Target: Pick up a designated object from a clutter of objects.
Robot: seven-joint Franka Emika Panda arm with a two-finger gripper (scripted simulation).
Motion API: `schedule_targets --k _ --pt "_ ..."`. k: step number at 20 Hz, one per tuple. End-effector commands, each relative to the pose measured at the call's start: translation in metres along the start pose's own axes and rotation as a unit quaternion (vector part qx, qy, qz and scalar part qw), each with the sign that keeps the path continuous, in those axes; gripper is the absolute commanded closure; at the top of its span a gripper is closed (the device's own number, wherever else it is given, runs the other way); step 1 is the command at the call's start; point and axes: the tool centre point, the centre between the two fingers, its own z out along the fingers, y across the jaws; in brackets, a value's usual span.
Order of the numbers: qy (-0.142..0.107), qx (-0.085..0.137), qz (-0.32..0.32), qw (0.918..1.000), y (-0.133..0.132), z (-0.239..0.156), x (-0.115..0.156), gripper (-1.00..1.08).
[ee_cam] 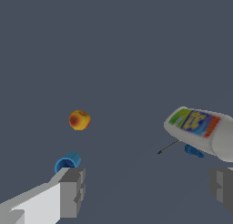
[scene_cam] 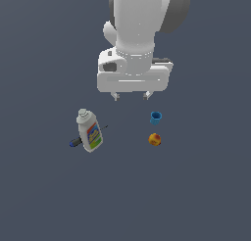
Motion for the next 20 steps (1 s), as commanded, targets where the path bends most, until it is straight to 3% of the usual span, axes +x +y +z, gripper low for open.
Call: schedule_targets --k 1,10,20 --pt "0.000 0.000 0.000 1.0000 0.000 0.000 0.000 -0.92" --pt "-0.003 0.008 0.009 0.9999 0.017 -0.004 0.000 -0.92" --pt "-0.003 0.007 0.003 1.0000 0.013 0.002 -0.001 -0.92"
